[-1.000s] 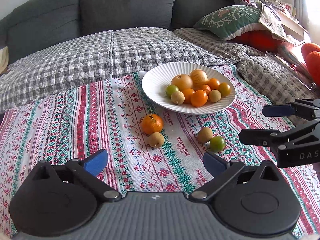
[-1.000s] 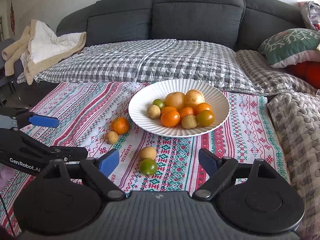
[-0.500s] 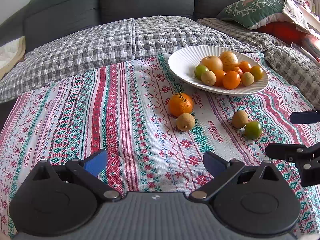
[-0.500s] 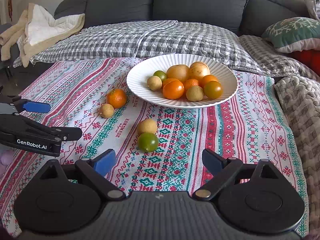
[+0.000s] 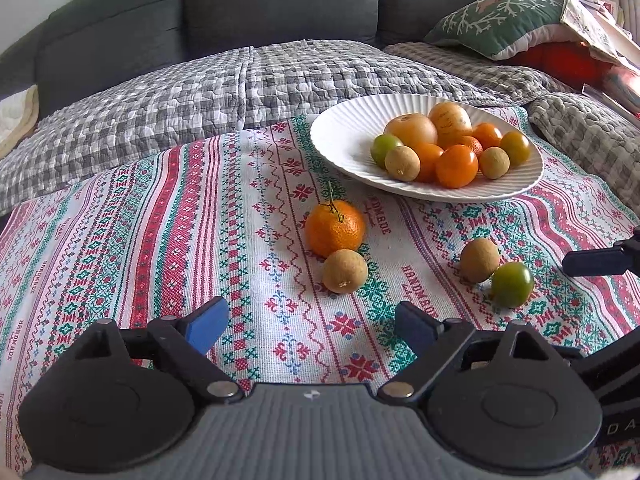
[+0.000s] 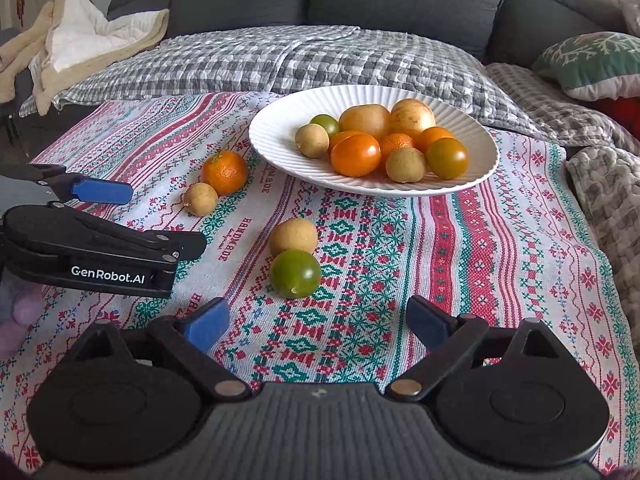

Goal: Organize fruits
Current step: 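Grasp a pale brown round fruit with the left tool while the right tool grasps the green tomato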

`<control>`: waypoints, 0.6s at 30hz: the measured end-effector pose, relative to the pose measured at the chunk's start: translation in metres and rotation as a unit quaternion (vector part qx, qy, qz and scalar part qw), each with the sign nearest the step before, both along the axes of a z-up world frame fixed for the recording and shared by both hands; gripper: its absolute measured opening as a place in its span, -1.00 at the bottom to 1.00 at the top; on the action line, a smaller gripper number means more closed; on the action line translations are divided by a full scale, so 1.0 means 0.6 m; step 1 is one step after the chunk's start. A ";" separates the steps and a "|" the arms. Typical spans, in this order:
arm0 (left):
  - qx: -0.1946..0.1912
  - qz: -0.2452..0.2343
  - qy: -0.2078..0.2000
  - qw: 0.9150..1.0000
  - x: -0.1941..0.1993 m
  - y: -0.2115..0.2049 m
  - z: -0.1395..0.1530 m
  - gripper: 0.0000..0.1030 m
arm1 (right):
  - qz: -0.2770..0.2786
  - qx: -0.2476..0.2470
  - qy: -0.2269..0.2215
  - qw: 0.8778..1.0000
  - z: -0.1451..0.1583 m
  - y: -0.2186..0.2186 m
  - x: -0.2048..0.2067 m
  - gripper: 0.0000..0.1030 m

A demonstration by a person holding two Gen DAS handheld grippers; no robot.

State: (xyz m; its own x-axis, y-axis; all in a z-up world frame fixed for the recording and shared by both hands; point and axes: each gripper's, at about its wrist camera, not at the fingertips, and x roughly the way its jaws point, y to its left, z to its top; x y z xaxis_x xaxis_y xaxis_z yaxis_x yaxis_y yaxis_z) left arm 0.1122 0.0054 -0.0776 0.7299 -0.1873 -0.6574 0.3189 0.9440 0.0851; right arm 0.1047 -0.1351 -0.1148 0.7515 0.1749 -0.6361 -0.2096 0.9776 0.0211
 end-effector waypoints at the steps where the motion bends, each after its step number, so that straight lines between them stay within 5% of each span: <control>1: -0.003 0.001 -0.001 1.000 0.002 -0.001 0.000 0.53 | 0.001 0.001 -0.001 1.000 0.000 0.000 0.001 0.83; 7: -0.009 0.001 -0.012 1.000 0.005 -0.010 0.002 0.28 | 0.012 0.004 -0.005 1.000 0.002 0.005 0.004 0.66; 18: -0.021 -0.010 -0.002 1.000 0.014 -0.016 0.007 -0.38 | 0.027 0.015 -0.008 0.999 0.011 0.011 0.005 -0.04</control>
State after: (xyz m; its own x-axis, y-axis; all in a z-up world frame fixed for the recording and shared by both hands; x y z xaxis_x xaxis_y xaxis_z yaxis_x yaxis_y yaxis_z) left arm 0.1203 -0.0042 -0.0735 0.7288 -0.2289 -0.6454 0.3369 0.9404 0.0469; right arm 0.1075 -0.1284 -0.1082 0.7501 0.2338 -0.6186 -0.2627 0.9638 0.0457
